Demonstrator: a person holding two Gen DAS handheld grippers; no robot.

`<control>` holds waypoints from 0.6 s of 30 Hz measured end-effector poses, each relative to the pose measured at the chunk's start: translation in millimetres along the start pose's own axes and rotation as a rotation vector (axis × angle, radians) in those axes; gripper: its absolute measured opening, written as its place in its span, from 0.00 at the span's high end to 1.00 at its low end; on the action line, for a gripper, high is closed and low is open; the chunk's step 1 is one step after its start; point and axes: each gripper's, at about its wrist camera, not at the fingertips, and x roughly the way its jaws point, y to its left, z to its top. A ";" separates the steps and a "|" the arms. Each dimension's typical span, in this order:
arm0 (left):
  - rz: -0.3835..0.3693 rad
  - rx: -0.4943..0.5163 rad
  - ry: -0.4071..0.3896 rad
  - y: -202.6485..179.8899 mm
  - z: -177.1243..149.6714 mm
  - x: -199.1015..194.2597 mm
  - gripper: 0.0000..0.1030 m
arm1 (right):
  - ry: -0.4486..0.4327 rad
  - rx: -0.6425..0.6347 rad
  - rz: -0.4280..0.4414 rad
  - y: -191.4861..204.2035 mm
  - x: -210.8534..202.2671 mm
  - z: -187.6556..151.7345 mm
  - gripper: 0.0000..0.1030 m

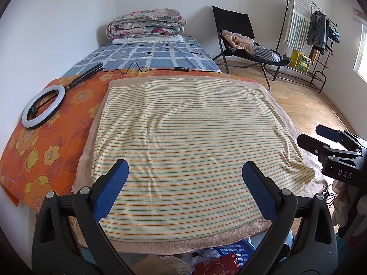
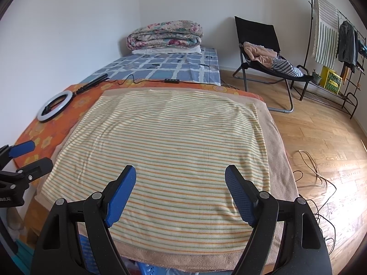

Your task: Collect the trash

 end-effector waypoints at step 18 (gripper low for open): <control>0.001 0.002 0.002 -0.6 -0.8 1.2 0.02 | 0.007 -0.004 0.001 1.2 1.8 -5.1 0.23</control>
